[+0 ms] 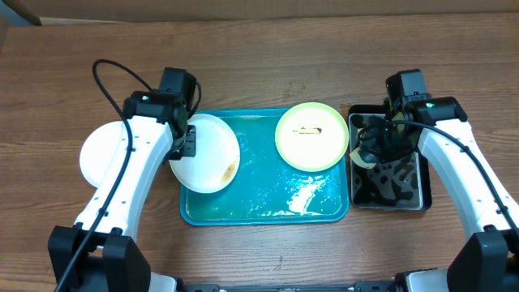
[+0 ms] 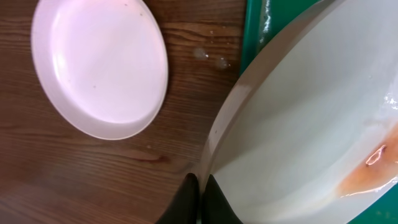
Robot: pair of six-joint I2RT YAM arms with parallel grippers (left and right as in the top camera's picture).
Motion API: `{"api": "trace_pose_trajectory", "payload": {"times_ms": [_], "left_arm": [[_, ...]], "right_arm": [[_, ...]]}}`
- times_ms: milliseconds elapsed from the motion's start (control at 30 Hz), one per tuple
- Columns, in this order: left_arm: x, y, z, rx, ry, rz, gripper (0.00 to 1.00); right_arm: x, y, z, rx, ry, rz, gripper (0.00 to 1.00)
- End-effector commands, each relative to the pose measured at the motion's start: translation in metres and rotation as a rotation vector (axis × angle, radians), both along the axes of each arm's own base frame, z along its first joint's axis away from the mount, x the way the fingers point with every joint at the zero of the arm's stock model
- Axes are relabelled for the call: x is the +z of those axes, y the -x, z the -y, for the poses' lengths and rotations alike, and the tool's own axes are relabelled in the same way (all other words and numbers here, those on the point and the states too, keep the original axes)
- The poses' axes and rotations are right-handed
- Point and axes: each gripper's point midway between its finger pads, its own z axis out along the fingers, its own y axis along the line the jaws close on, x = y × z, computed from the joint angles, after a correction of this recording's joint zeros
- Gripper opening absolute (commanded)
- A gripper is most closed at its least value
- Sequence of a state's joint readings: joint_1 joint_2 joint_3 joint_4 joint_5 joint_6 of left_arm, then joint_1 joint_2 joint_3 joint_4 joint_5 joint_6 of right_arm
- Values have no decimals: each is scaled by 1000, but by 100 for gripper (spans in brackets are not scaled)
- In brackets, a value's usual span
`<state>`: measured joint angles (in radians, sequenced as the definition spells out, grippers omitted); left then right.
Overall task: Clean dirty plates on tray and stack at the side
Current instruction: 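Lift the white plate with left gripper, move sponge over basin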
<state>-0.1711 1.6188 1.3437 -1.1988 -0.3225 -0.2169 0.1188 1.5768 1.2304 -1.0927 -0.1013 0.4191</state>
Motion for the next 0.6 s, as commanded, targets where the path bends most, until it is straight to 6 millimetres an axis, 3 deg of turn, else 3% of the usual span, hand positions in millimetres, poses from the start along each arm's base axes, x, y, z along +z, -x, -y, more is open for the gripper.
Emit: {"api": "trace_pose_trajectory", "payload": {"times_ms": [0, 167, 400, 567], "left_arm": [[21, -9, -7, 22, -116, 81, 4], [47, -18, 2, -21, -275, 174, 4], [90, -26, 27, -126, -560, 355, 4], [109, -27, 48, -186, -652, 451, 4]], "right_arm": [[8, -10, 20, -18, 111, 53, 4], [11, -19, 40, -54, 226, 93, 4], [2, -15, 42, -109, 223, 82, 4], [-11, -7, 43, -134, 221, 51, 4]]}}
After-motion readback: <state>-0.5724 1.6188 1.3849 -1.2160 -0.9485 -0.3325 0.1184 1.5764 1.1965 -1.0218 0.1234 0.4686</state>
